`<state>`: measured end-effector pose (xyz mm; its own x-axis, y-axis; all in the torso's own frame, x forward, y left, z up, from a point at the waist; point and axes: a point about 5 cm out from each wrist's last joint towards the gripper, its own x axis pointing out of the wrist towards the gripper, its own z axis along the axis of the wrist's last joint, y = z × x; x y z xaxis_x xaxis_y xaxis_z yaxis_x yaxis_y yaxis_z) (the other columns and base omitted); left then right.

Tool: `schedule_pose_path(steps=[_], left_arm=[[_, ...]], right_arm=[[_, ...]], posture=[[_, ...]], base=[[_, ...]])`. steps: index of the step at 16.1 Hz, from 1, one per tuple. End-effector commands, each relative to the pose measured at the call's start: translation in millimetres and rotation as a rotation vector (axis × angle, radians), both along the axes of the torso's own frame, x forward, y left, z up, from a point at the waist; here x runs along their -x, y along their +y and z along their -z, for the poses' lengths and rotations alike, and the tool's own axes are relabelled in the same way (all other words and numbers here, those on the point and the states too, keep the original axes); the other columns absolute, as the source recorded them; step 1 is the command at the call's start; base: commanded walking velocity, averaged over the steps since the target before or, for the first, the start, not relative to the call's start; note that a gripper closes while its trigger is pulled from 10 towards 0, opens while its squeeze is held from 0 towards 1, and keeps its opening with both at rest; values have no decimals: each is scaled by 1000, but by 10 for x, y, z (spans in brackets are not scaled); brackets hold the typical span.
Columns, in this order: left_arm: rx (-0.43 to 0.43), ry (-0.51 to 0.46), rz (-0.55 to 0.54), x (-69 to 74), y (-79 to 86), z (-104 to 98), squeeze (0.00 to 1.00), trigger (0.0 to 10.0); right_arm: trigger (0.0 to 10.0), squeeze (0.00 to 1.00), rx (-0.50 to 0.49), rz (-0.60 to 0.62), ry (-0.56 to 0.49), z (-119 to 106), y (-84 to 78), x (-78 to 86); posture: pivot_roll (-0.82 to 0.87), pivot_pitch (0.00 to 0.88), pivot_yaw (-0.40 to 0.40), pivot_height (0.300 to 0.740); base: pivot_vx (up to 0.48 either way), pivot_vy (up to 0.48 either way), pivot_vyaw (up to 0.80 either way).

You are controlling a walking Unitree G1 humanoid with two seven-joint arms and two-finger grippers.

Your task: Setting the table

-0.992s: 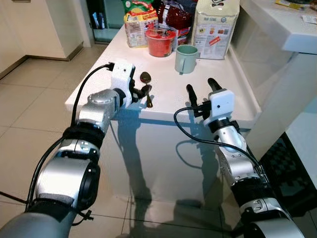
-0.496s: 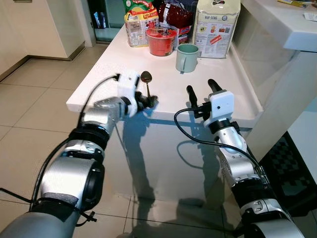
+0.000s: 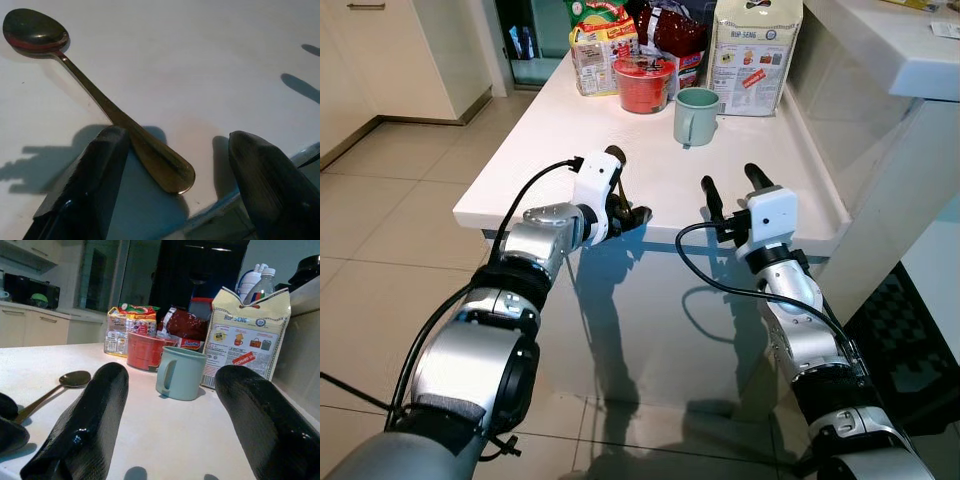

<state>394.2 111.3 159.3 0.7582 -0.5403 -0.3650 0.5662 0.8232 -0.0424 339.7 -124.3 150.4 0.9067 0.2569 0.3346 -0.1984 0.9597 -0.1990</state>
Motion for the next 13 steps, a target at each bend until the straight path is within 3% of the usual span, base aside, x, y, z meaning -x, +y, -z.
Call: schedule_pose_path(steps=[1, 6, 9, 11, 13], left_arm=[[-27, 66, 19, 65, 0, 166, 0, 10000], [-37, 70, 22, 165, 73, 262, 0, 10000], [-40, 24, -1, 183, 132, 181, 0, 10000], [-49, -58, -58, 130, 183, 1, 0, 10000], [-27, -204, -117, 75, 216, -403, 0, 10000]], right_arm=[[10000, 0, 5, 15, -4, -22, -33, 1], [10000, 0, 10, 6, 11, 4, -14, 2], [10000, 0, 16, -7, 25, 30, 9, 1], [10000, 0, 18, -11, 25, 24, 7, 1], [10000, 0, 21, -7, 24, 19, -18, 2]], posture=[[0, 6, 48, 740], [25, 18, 40, 740], [40, 26, 30, 740], [37, 27, 28, 740], [30, 29, 27, 740]], base=[[0, 0, 0], [0, 0, 0], [0, 0, 0], [0, 0, 0], [0, 0, 0]])
